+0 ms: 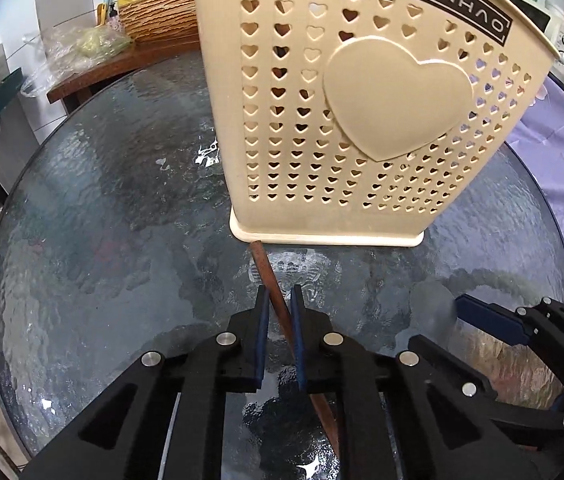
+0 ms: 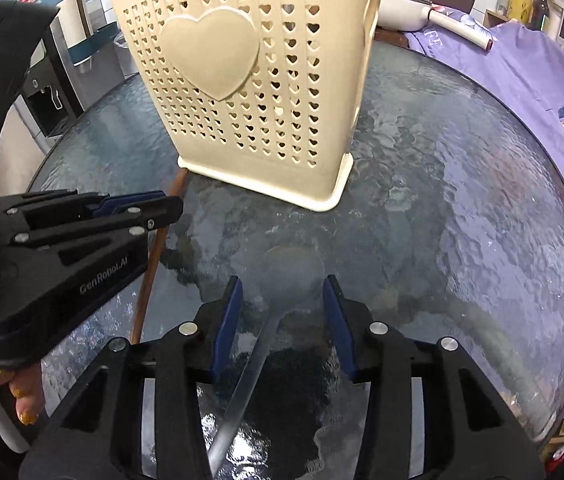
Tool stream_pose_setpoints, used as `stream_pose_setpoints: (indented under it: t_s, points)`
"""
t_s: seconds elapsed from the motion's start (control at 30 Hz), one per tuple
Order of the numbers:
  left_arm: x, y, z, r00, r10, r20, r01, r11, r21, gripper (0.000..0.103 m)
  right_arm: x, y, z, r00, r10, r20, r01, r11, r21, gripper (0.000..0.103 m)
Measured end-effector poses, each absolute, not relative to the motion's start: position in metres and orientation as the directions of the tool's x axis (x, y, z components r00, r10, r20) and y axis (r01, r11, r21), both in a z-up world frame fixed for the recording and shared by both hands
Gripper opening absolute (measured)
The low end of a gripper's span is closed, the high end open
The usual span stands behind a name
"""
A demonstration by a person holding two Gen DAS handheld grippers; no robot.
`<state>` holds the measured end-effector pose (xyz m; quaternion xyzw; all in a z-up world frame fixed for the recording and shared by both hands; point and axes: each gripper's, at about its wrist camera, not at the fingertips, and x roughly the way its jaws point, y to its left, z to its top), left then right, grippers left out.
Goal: Organize utensils
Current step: 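Close the right tool on the grey ladle handle while the left tool grasps the brown chopstick, then lift the ladle toward the holder with the right tool while the left tool lifts its chopstick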
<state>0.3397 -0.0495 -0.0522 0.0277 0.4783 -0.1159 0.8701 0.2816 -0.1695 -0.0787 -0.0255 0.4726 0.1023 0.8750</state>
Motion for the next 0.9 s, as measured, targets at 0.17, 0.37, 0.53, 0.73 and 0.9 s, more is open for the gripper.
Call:
stream_pose_setpoints:
  t_s: [0.17, 0.37, 0.53, 0.73, 0.9]
  points:
    - [0.342, -0.052, -0.052, 0.503, -0.181, -0.845, 0.237, 0.969, -0.067, 0.010, 0.291, -0.167, -0.079, 0.522, 0.148, -0.840, -0.211, 0.977, 0.042, 0.043]
    - [0.345, -0.057, -0.051, 0.503, -0.177, -0.846, 0.240, 0.969, -0.060, 0.010, 0.292, -0.159, -0.080, 0.530, 0.119, -0.840, -0.221, 0.975, -0.001, 0.038]
    - [0.343, -0.058, -0.050, 0.504, -0.181, -0.844, 0.235, 0.970, -0.068, 0.010, 0.289, -0.156, -0.080, 0.531, 0.120, -0.839, -0.225, 0.974, -0.003, 0.037]
    - [0.343, -0.051, -0.052, 0.505, -0.191, -0.842, 0.221, 0.971, -0.088, 0.010, 0.285, -0.163, -0.081, 0.543, 0.156, -0.825, -0.234, 0.972, 0.030, 0.037]
    - [0.344, -0.038, -0.051, 0.505, -0.230, -0.832, 0.202, 0.969, -0.145, 0.008, 0.277, -0.175, -0.071, 0.588, 0.213, -0.780, -0.244, 0.967, 0.080, 0.037]
